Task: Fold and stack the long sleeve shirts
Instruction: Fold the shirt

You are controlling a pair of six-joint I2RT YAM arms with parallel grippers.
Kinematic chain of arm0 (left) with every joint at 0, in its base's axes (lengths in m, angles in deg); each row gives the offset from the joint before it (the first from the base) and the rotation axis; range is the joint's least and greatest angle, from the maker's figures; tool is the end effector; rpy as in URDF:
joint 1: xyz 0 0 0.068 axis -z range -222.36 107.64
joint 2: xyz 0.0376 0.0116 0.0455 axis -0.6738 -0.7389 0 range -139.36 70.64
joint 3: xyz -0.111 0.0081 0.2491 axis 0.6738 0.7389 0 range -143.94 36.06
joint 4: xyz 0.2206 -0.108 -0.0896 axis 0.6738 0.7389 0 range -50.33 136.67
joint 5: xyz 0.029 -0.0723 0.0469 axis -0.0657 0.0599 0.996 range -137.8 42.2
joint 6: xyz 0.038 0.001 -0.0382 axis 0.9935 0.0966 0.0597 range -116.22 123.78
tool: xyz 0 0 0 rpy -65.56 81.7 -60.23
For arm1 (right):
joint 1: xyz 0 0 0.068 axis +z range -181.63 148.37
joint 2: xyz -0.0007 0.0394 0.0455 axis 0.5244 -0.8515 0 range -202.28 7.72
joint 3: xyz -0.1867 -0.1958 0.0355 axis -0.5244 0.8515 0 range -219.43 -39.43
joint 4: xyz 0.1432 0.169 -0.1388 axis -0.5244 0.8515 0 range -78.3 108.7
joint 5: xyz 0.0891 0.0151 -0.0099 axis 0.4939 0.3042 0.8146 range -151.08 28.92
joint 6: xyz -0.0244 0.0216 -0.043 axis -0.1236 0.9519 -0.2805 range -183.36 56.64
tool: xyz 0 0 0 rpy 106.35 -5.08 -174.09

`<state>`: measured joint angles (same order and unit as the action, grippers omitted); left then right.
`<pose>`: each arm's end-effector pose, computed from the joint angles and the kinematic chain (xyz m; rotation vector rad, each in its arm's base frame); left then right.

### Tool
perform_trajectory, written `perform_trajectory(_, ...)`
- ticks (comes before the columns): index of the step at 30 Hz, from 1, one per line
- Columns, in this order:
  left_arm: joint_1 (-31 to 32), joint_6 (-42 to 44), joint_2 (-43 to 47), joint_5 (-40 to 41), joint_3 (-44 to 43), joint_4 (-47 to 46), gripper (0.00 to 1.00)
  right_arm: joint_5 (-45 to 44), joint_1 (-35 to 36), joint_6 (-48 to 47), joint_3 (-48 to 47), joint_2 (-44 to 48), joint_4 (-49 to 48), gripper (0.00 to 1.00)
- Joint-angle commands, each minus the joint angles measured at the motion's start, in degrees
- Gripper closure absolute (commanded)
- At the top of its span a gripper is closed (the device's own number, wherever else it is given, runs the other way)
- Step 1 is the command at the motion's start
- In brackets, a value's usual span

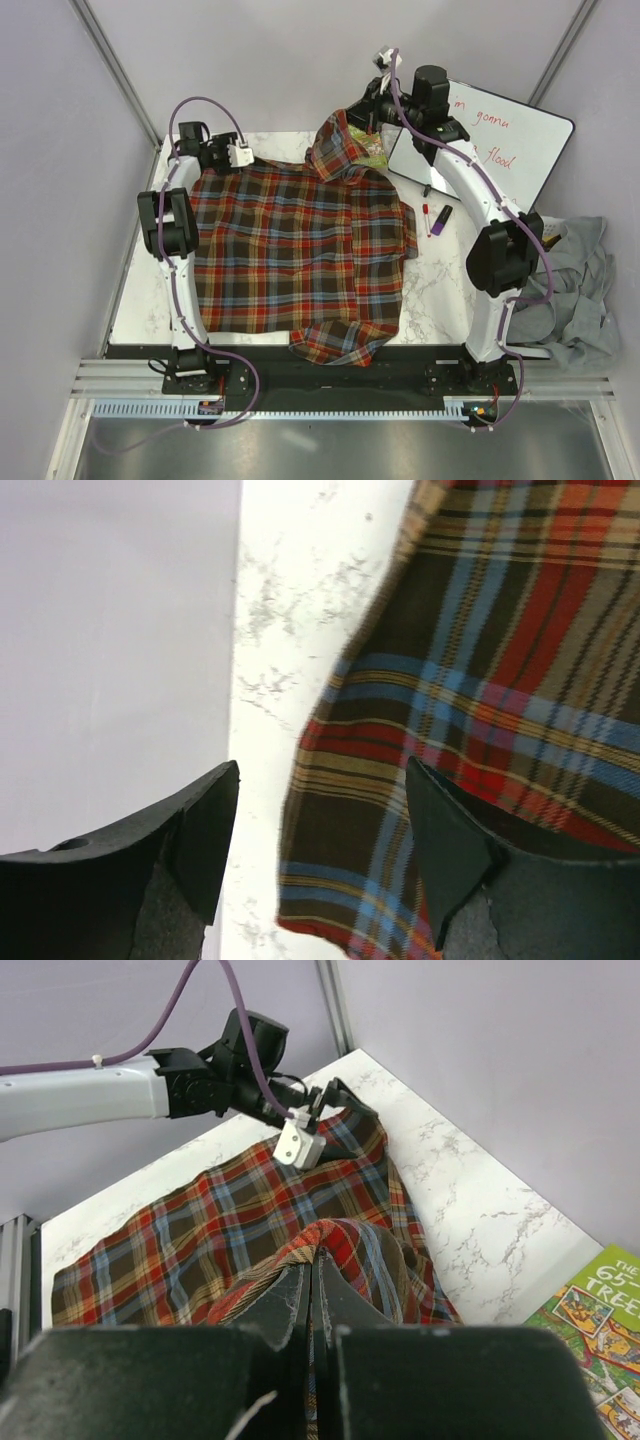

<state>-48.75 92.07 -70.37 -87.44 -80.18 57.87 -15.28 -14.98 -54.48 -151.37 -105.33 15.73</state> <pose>0.5461 0.0384 0.1623 1.6264 1.3713 0.1594 0.4411 0.1586 0.4028 -0.7314 1.5685 0.9912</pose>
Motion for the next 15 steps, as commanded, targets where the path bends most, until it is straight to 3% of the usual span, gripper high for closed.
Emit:
perform_trajectory(1,0.2,1.9,-1.5,-1.2,-4.1,0.5,0.29,2.9,0.0,-1.3,1.1,3.2,1.0,1.00)
perform_trajectory(15,1.0,7.9,-5.9,2.1,-7.0,1.2,0.30,7.4,-0.1,-0.4,2.5,5.2,3.3,1.00)
